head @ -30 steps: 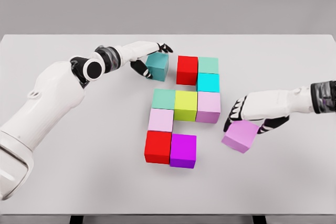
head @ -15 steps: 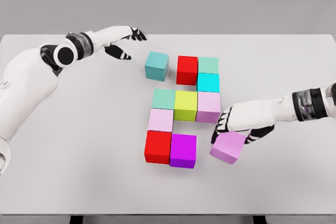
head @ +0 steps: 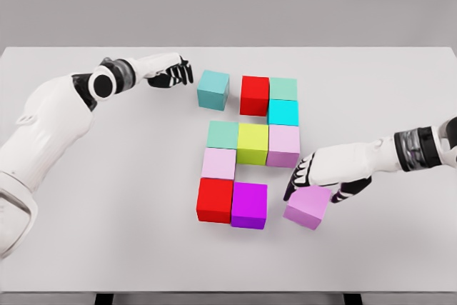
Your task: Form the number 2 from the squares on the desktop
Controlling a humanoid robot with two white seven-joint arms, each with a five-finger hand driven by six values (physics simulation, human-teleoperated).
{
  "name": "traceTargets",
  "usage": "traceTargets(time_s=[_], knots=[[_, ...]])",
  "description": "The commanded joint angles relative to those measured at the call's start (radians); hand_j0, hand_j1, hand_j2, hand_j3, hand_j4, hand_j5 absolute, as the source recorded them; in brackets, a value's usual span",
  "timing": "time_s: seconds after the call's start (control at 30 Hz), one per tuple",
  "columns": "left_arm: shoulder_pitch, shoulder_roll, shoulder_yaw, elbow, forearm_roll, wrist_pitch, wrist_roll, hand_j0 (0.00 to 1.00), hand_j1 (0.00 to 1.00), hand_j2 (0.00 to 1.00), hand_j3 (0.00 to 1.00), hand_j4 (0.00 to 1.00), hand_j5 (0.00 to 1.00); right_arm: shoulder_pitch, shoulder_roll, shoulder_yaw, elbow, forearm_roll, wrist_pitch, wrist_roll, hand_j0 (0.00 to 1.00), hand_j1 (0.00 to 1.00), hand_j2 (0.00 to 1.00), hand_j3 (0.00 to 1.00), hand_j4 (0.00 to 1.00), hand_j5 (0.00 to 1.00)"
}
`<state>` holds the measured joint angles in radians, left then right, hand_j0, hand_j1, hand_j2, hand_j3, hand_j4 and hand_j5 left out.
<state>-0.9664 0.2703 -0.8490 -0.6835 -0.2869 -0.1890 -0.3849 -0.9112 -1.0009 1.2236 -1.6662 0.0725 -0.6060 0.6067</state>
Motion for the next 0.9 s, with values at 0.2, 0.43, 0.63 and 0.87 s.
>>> traceTargets(time_s=[0.2,0.43,0.63,0.87], knots=[[0.002,-0.008,0.001,-0.013,0.003,-0.006,0.000,0.41,0.41,0.41,0.41,0.41,0.41,-0.008,-0.027,0.001,0.002,0.006,-0.005,0.004,1.00,1.00,1.00,1.00,1.00,1.00],[0.008,-0.013,0.002,-0.041,0.005,-0.006,0.003,0.41,0.41,0.41,0.41,0.41,0.41,-0.035,-0.048,-0.012,0.002,0.003,-0.005,0.004,1.00,1.00,1.00,1.00,1.00,1.00],[0.011,-0.013,0.002,-0.057,0.005,-0.013,0.004,0.41,0.41,0.41,0.41,0.41,0.41,-0.038,-0.053,-0.050,0.011,-0.003,-0.005,0.004,1.00,1.00,1.00,1.00,1.00,1.00],[0.020,-0.013,0.004,-0.077,0.006,-0.013,0.001,0.41,0.41,0.41,0.41,0.41,0.41,-0.031,-0.067,-0.055,0.071,0.003,-0.005,0.004,1.00,1.00,1.00,1.00,1.00,1.00]])
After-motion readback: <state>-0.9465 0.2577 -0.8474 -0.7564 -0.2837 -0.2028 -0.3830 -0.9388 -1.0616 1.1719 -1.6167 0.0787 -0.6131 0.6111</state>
